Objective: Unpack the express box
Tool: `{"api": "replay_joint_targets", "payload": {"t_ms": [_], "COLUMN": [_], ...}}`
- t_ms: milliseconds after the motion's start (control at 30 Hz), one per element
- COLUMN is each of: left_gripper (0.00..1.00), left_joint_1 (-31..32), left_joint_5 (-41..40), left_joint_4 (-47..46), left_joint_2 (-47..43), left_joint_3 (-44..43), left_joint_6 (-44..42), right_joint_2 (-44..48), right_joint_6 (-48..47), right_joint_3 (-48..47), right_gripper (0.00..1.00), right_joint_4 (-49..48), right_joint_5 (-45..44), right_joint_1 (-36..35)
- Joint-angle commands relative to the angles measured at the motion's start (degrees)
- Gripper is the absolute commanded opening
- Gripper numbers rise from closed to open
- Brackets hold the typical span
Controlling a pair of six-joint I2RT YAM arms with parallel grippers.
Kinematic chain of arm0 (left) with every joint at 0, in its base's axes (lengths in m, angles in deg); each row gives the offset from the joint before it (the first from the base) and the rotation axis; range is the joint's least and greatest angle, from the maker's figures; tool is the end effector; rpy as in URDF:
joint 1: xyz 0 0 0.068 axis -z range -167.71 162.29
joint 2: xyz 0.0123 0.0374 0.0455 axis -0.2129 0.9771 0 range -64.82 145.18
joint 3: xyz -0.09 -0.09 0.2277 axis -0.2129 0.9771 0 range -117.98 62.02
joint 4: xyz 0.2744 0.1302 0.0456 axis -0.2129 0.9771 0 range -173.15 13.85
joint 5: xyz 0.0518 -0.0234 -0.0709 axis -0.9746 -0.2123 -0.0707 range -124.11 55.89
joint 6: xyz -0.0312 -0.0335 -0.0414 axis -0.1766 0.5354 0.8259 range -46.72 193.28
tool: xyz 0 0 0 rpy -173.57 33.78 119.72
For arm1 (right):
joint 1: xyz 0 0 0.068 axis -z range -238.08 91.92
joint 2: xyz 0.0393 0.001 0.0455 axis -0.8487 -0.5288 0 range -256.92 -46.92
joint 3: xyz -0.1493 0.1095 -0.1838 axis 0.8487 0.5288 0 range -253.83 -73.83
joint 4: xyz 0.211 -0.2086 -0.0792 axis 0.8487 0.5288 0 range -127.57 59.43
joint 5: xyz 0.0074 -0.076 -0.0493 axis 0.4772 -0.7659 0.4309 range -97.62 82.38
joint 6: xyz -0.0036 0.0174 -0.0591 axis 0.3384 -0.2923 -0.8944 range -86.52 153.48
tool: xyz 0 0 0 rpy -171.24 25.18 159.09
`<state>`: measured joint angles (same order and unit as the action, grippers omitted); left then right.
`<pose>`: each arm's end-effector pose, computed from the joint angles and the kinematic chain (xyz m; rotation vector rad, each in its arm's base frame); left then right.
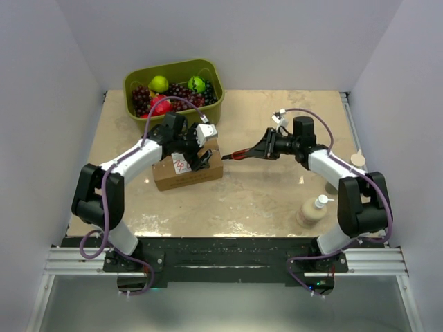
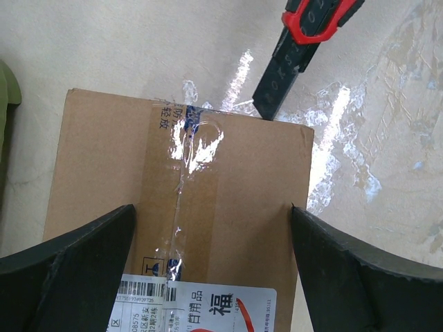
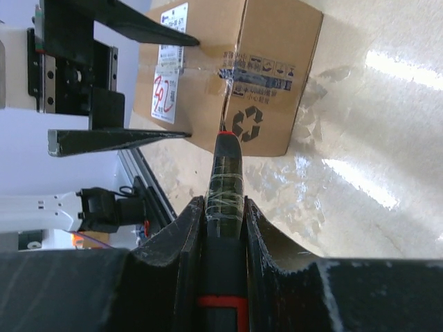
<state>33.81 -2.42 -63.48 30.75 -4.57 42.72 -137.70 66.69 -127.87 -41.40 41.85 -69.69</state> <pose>0.3679 -0.1713 0.1891 1.2426 1.9768 -0.5876 0.3668 0.1114 0.1812 -0.1270 2.2230 1.3679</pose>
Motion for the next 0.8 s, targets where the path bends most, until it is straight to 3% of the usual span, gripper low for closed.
{"api": "replay_joint_targets", "payload": {"t_ms": [0, 233, 300, 400, 600, 700, 767], "left_gripper": [0.97, 0.98, 0.99, 0.99, 0.93, 0.88, 0.79], "left_joint_1": [-0.6, -0.6, -1.0, -3.8, -18.1, -28.6, -30.7], "left_joint_5": [-7.1, -1.3, -2.2, -6.3, -19.8, -22.1, -21.7], "left_joint_4": [-2.7, 2.7, 3.3, 3.5, 4.1, 4.9, 5.6], "left_joint_2": [2.0, -5.6, -7.9, -13.4, -23.7, -25.6, -24.6], "left_joint_3": [2.1, -8.4, -9.7, -7.2, 2.3, 5.2, 6.5], "left_joint_6": [-0.7, -0.4, -1.3, -1.2, 4.4, 5.1, 5.3], "right_joint_2": [2.2, 2.7, 0.7, -3.7, -0.3, -0.4, -0.7], "right_joint_6": [-7.4, -15.7, -17.8, -26.5, -29.5, -30.2, -31.6], "right_joint_3": [-2.4, -17.6, -21.5, -28.2, -24.4, -24.0, -23.7], "right_gripper": [0.0, 0.0, 0.0, 0.0, 0.0, 0.0, 0.0], "right_joint_4": [13.0, 18.7, 20.3, 30.6, 24.3, 22.6, 21.5], "right_joint_5": [4.1, -1.5, -3.6, -10.2, -28.3, -30.9, -30.8], "right_joint_1": [0.0, 2.7, 2.7, 2.3, 0.6, -1.1, -2.0]}}
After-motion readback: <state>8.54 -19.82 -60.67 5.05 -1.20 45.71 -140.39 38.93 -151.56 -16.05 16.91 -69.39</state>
